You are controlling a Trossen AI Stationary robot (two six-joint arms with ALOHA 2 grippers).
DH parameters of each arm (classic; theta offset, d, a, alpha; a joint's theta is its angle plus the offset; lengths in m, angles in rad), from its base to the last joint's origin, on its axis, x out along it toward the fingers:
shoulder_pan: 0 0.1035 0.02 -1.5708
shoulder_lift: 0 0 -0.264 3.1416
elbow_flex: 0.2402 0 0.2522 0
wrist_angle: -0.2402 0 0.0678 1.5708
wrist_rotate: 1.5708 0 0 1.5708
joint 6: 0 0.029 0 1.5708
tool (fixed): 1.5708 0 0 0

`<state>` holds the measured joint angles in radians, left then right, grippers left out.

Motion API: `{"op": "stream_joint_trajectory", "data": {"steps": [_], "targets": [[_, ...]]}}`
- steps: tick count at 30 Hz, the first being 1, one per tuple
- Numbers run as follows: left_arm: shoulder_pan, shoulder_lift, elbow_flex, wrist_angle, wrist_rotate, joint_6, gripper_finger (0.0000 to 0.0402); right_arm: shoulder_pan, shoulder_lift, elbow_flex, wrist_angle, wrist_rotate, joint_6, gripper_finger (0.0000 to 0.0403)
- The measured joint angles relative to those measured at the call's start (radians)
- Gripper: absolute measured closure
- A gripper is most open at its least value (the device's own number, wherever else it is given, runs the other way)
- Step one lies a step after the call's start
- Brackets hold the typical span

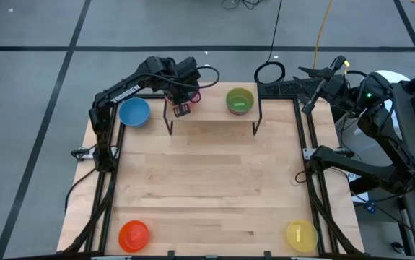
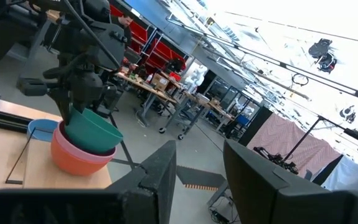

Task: Place and stack bowls onto a shelf
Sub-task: Stack the dark green bowl on top of the pink bowl on the shelf

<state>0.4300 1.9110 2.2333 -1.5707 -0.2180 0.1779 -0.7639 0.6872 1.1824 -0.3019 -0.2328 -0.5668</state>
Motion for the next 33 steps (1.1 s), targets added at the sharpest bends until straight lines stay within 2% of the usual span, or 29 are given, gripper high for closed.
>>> {"op": "stream_joint_trajectory", "data": {"steps": [8, 15, 24, 27, 29, 31, 33], "targets": [[-0.021, -0.007, 0.000, 0.000, 0.004, -0.047, 0.0320, 0.000, 0.000, 0.000, 0.005, 0.000, -0.003, 0.0277], [-0.034, 0.003, 0.000, 0.000, -0.001, 0.019, 0.0321, 0.000, 0.000, 0.000, 0.023, 0.000, -0.003, 0.0277], [-0.033, 0.003, 0.000, 0.005, 0.005, 0.013, 0.0321, 0.000, 0.000, 0.000, 0.043, 0.000, -0.003, 0.0277], [-0.033, 0.003, 0.000, 0.000, 0.069, 0.031, 0.0321, 0.000, 0.000, 0.000, 0.041, 0.000, -0.003, 0.0277], [-0.034, 0.003, 0.000, 0.003, 0.051, 0.014, 0.0321, 0.000, 0.000, 0.000, 0.040, 0.000, -0.003, 0.0277], [-0.033, 0.003, 0.000, 0.000, 0.088, 0.035, 0.0321, 0.000, 0.000, 0.000, 0.040, 0.000, -0.003, 0.0277], [-0.033, 0.003, 0.000, 0.006, 0.055, 0.030, 0.0321, 0.000, 0.000, 0.000, 0.040, 0.000, -0.002, 0.0277]]}}
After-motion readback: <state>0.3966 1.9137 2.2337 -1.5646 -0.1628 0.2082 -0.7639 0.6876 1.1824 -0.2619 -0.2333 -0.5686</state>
